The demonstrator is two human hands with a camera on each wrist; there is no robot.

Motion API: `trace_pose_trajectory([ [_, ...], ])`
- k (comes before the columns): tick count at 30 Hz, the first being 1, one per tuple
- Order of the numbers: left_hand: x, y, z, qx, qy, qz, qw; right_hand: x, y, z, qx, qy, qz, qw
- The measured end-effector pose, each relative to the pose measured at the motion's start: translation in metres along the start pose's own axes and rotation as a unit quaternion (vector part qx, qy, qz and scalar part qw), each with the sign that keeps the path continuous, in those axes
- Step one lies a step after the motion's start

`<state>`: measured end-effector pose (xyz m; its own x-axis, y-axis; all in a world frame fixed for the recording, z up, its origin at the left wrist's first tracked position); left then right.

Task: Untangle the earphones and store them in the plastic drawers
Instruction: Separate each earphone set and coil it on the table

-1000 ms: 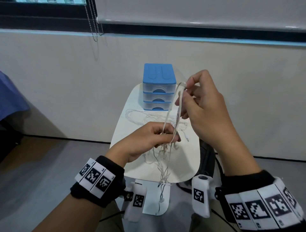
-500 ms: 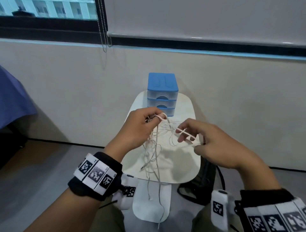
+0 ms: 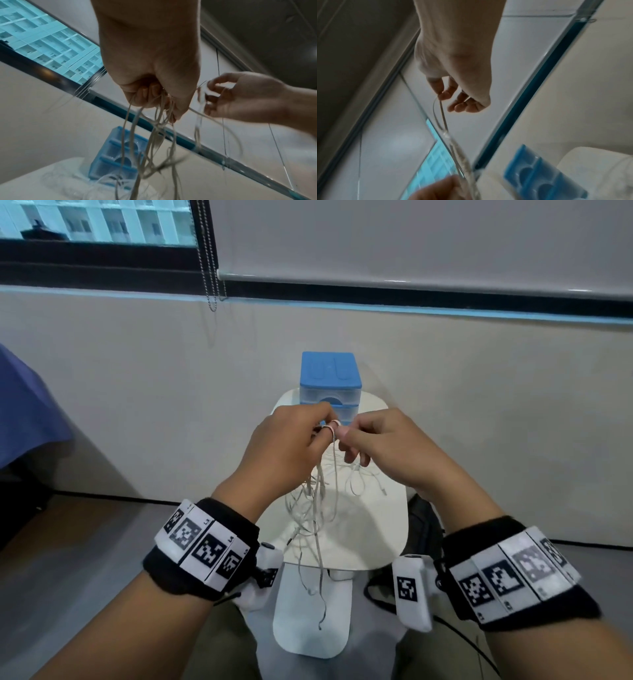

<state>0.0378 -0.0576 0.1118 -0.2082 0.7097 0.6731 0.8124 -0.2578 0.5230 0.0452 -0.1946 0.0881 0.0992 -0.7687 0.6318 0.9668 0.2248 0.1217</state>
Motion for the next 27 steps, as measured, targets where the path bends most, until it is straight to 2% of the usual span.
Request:
trace_pose_trajectory([
  [3,0.002,0.001,0.005,0.004,0.003,-0.004,1.0,-0.002,0.002,0.007,0.023,0.042,-0.02,0.999],
  [6,-0.005,-0.003,0.021,0.038,-0.037,0.024,0.998,0.023,-0.001,0.021,0.058,0.126,-0.125,0.982],
  [8,-0.017,-0.01,0.032,0.058,-0.04,0.052,0.996,0.054,-0.009,0.03,0.092,0.269,-0.197,0.938],
  [10,-0.027,-0.016,0.045,0.085,-0.062,0.066,0.992,0.08,-0.019,0.033,0.123,0.467,-0.211,0.85],
  [11,-0.032,-0.019,0.051,0.101,-0.079,0.076,0.989,0.09,-0.024,0.032,0.131,0.531,-0.214,0.809],
  [12,-0.037,-0.021,0.055,0.113,-0.09,0.086,0.986,0.099,-0.029,0.03,0.125,0.551,-0.22,0.795],
  [13,-0.04,-0.023,0.059,0.121,-0.093,0.091,0.984,0.104,-0.031,0.025,0.106,0.534,-0.229,0.807],
  [15,-0.042,-0.021,0.063,0.133,-0.103,0.087,0.982,0.103,-0.027,0.012,0.048,0.437,-0.232,0.867],
  [17,-0.038,-0.017,0.06,0.129,-0.123,0.065,0.982,0.086,-0.015,0.001,0.013,0.266,-0.197,0.943],
  [18,-0.034,-0.013,0.056,0.119,-0.127,0.048,0.984,0.07,-0.008,-0.001,0.009,0.151,-0.158,0.976],
  [19,-0.029,-0.01,0.05,0.103,-0.13,0.029,0.986,0.049,-0.003,-0.003,0.01,0.037,-0.104,0.994],
  [21,-0.02,-0.003,0.038,0.069,-0.127,0.002,0.99,0.008,0.0,-0.008,0.013,-0.092,0.003,0.996],
  [22,-0.018,0.0,0.034,0.058,-0.119,-0.003,0.991,-0.003,0.0,-0.007,0.021,-0.111,0.02,0.993],
  [24,-0.021,0.001,0.035,0.056,-0.101,0.014,0.993,0.003,0.0,0.006,0.053,-0.084,-0.026,0.995],
  [26,-0.032,-0.001,0.043,0.062,-0.091,0.054,0.992,0.034,0.002,0.015,0.078,0.042,-0.127,0.988],
  [27,-0.039,-0.004,0.047,0.065,-0.087,0.084,0.991,0.053,0.001,0.017,0.089,0.12,-0.179,0.973],
])
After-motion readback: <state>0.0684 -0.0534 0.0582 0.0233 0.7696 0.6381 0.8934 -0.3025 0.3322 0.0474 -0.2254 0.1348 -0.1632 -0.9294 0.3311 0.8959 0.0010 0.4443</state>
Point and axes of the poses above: each hand's wrist, its own y-axis towards the middle knuckle, its own x-axis out of the back of the hand, z = x × y, the point moved 10 cm from there along y, towards the middle knuckle, and after that the axes turned 6 degrees about -y, right-handed, at the moved point
